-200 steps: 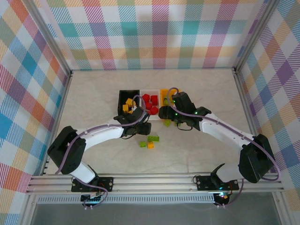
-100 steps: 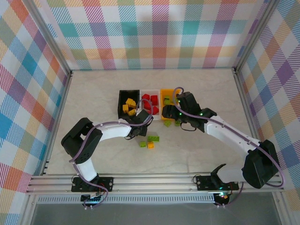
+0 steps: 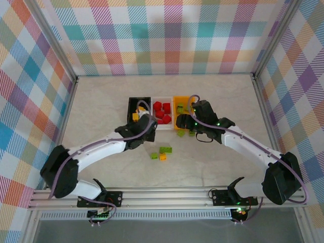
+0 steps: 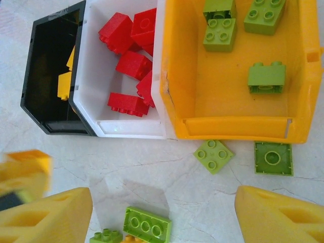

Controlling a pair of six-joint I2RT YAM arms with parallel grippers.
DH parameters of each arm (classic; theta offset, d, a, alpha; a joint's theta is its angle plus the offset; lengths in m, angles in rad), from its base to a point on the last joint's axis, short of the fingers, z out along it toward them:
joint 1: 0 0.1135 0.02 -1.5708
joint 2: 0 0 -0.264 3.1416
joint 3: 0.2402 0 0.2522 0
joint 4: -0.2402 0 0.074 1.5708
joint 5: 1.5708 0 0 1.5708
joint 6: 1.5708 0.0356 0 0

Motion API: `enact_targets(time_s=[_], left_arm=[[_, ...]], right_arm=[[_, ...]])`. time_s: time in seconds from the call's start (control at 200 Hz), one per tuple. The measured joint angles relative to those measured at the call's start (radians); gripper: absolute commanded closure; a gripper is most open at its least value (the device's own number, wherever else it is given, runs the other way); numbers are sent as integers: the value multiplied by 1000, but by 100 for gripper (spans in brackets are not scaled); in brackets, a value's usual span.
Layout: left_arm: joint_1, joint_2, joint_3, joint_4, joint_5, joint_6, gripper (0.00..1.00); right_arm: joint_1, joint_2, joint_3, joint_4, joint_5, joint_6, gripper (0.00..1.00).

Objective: Sort the legos into containers by color

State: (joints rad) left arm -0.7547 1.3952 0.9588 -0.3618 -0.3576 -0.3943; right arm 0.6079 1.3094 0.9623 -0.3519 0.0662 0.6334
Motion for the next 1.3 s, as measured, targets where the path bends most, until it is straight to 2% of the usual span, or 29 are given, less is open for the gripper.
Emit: enact_targets(time_s=[0.135, 0.315, 0.405, 0.515, 0.7, 0.75, 0.8, 0.83, 0.945, 1.085, 1.3], left_arm=[[142, 31, 96, -7, 35, -33, 73], [271, 243, 260, -31, 72, -46, 74], [301, 333, 324, -48, 88, -47, 63], [312, 398, 385, -76, 99, -37, 39], [310, 400, 438, -89, 126, -37, 21], [304, 379, 439, -89, 137, -35, 16], [300, 347, 435, -88, 148, -40, 4], [294, 317, 427, -86, 156, -40, 0], [249, 163, 364, -69, 182, -49, 0], [172, -57, 209, -32, 207, -68, 0], [155, -290, -97, -50, 214, -136, 0]], right_arm=[[0, 0, -13, 0, -5, 6, 25], [0, 0, -23, 0, -16, 11, 25], [0, 0, -35, -1, -24, 11, 25], [0, 0, -53, -5, -35, 14, 25], [0, 0, -66, -20, -45, 14, 25], [0, -2, -67, -24, -44, 14, 24], [0, -2, -67, -28, -43, 14, 24], [0, -2, -68, -29, -41, 14, 24], [0, -2, -80, -32, -42, 16, 24], [18, 33, -92, -30, -77, 16, 25], [203, 200, -65, -35, -122, -13, 25]])
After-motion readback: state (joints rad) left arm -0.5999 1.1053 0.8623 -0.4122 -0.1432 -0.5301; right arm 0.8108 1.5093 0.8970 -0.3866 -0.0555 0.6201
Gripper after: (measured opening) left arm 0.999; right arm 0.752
